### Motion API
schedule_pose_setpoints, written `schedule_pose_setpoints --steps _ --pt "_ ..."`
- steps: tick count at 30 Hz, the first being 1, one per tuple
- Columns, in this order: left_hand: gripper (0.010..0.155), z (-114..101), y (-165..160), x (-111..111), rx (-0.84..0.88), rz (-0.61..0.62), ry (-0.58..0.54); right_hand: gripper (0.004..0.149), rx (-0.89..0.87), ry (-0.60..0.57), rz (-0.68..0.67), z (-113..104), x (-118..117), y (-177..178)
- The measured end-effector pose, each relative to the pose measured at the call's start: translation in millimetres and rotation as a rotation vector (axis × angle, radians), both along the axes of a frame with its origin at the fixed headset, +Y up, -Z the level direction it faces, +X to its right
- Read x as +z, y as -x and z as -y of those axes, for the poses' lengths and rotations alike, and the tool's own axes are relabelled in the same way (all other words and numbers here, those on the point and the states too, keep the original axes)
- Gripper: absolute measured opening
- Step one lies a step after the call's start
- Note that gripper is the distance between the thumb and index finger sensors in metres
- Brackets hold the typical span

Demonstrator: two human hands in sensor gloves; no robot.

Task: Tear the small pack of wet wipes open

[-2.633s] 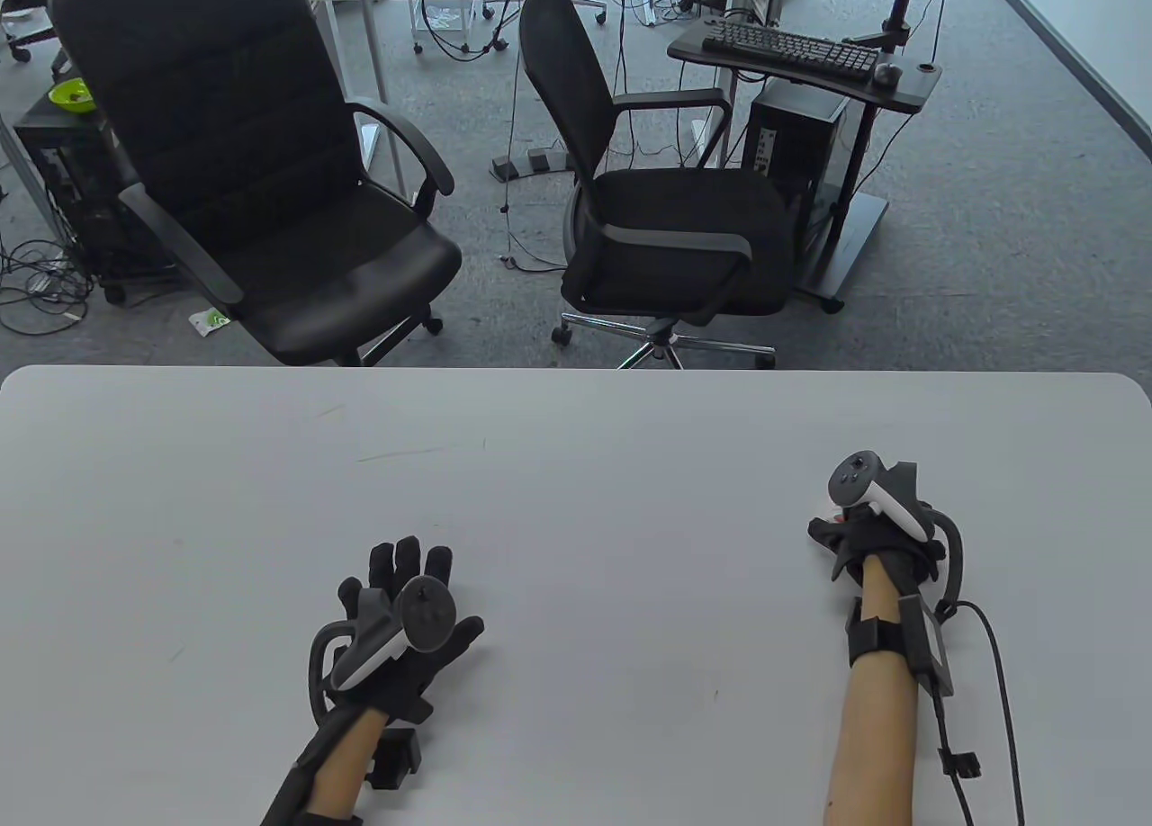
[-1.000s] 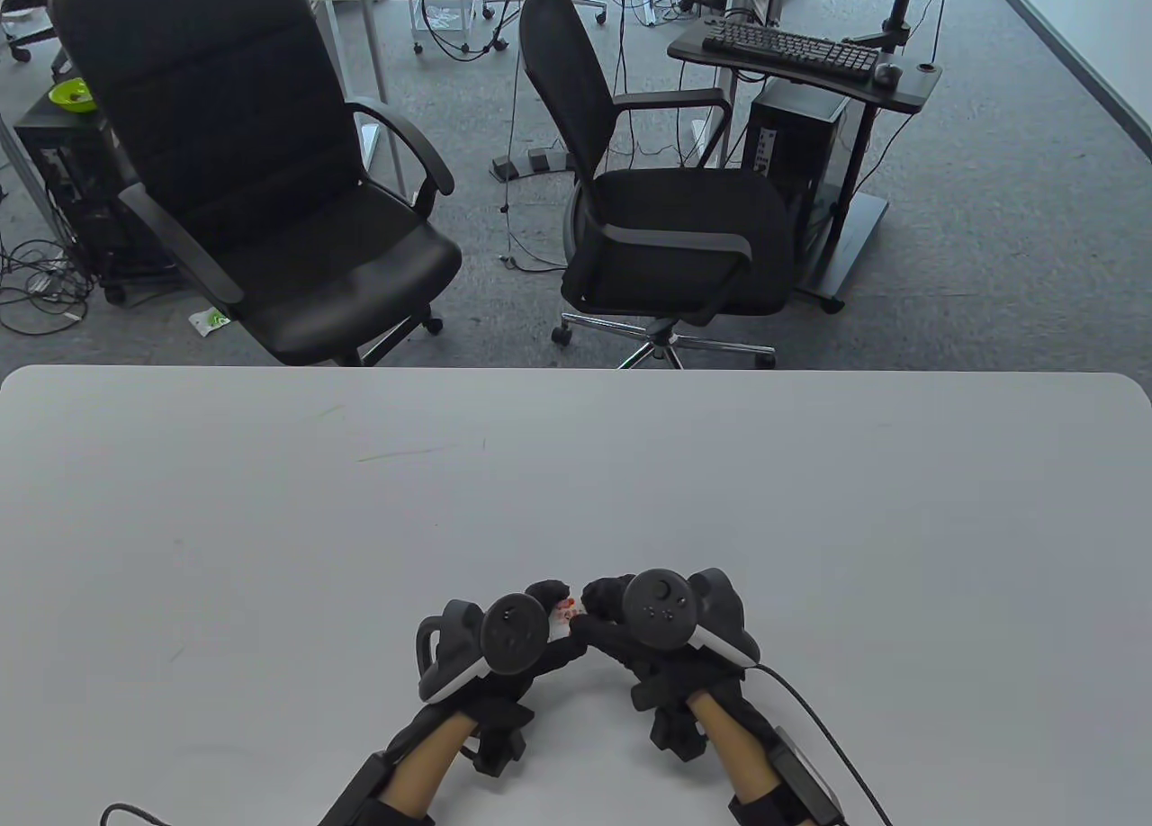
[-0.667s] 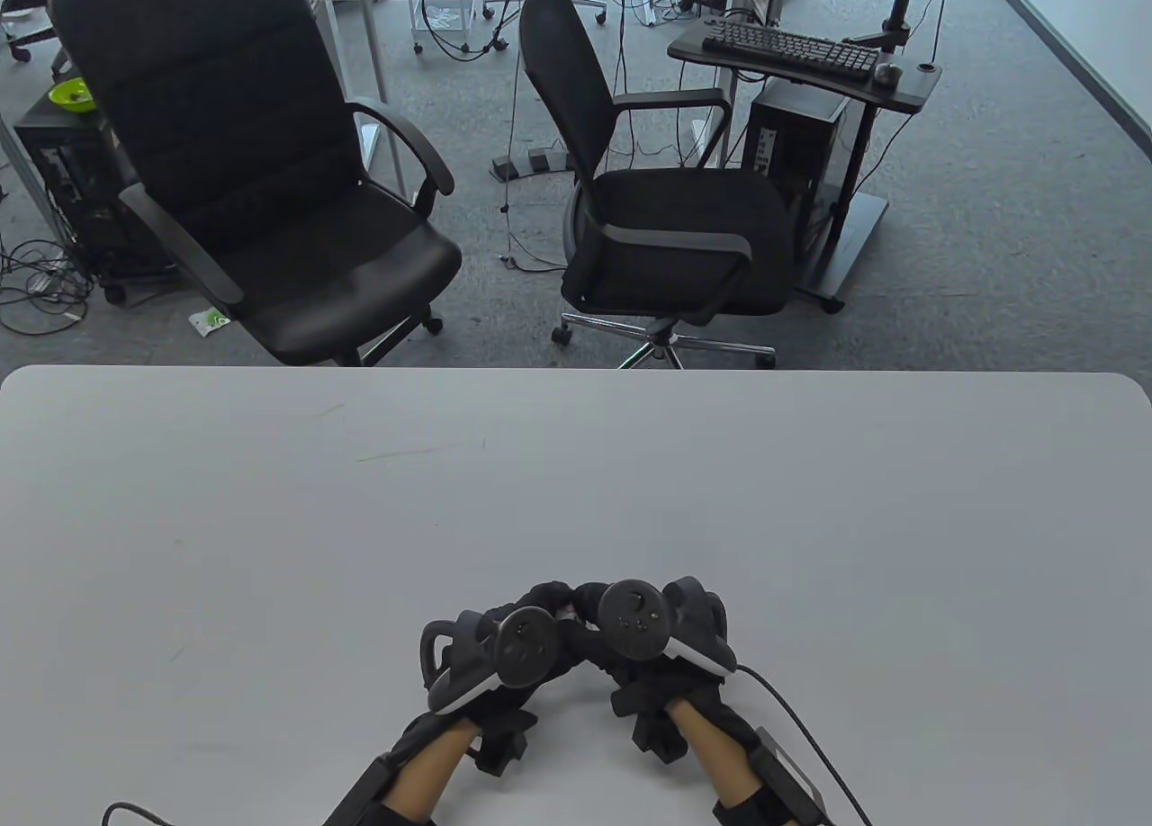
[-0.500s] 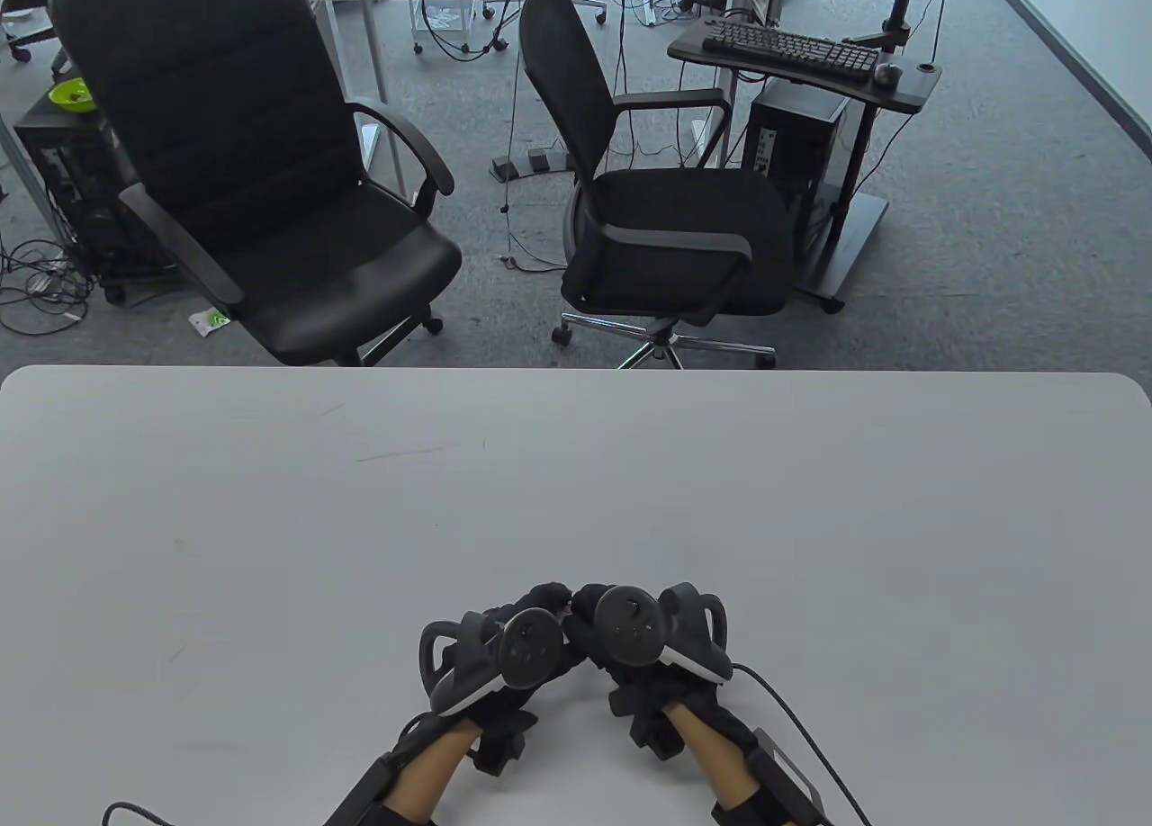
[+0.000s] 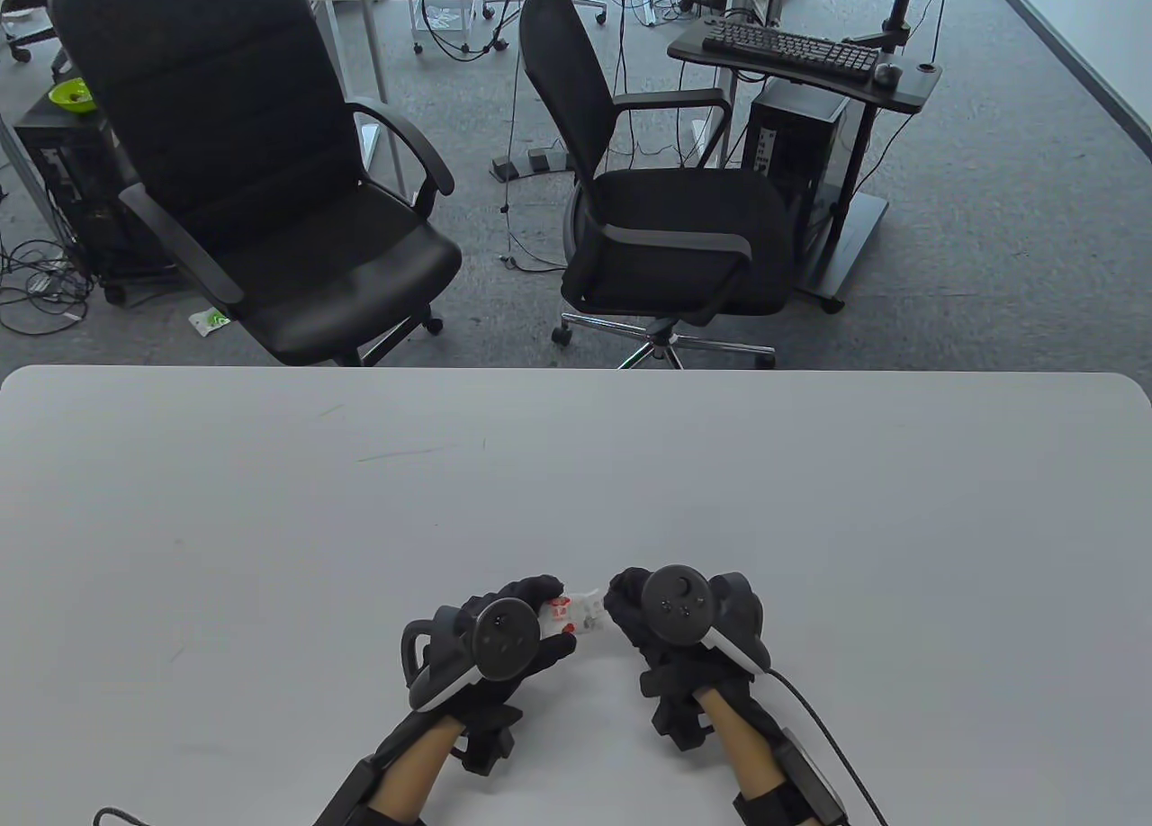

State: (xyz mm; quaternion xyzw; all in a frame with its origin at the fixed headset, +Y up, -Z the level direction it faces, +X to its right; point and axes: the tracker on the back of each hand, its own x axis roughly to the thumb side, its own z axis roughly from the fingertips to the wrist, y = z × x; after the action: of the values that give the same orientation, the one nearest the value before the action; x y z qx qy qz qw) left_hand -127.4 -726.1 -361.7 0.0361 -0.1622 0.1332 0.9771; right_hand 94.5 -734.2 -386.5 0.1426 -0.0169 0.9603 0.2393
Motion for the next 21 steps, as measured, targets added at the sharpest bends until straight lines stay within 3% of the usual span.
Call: schedule_pose_setpoints --steps 6,9,12,17,21 --pt "0.069 2.9 -1.9 -1.3 -0.016 0.003 0.012 0.033 -0.020 0.023 0.005 3.8 -0.5 -7.5" --pt "0.069 3.1 0.2 -1.4 -0.024 0.005 0.029 0.033 -0.036 0.077 -0.062 5.5 -3.5 -13.3" --pt "0.068 3.2 1.6 -1.8 -0.009 0.007 0.043 0.045 0.114 0.162 -0.123 2.2 -6.0 -25.6" --pt "0.067 4.9 5.8 -6.8 0.008 -0.001 0.070 0.063 0.303 0.051 0.026 -5.3 -6.1 -62.6" --pt "0.066 4.5 -4.8 -12.6 -0.018 0.003 0.077 0.067 0.349 0.058 0.096 -3.9 -6.7 -85.3"
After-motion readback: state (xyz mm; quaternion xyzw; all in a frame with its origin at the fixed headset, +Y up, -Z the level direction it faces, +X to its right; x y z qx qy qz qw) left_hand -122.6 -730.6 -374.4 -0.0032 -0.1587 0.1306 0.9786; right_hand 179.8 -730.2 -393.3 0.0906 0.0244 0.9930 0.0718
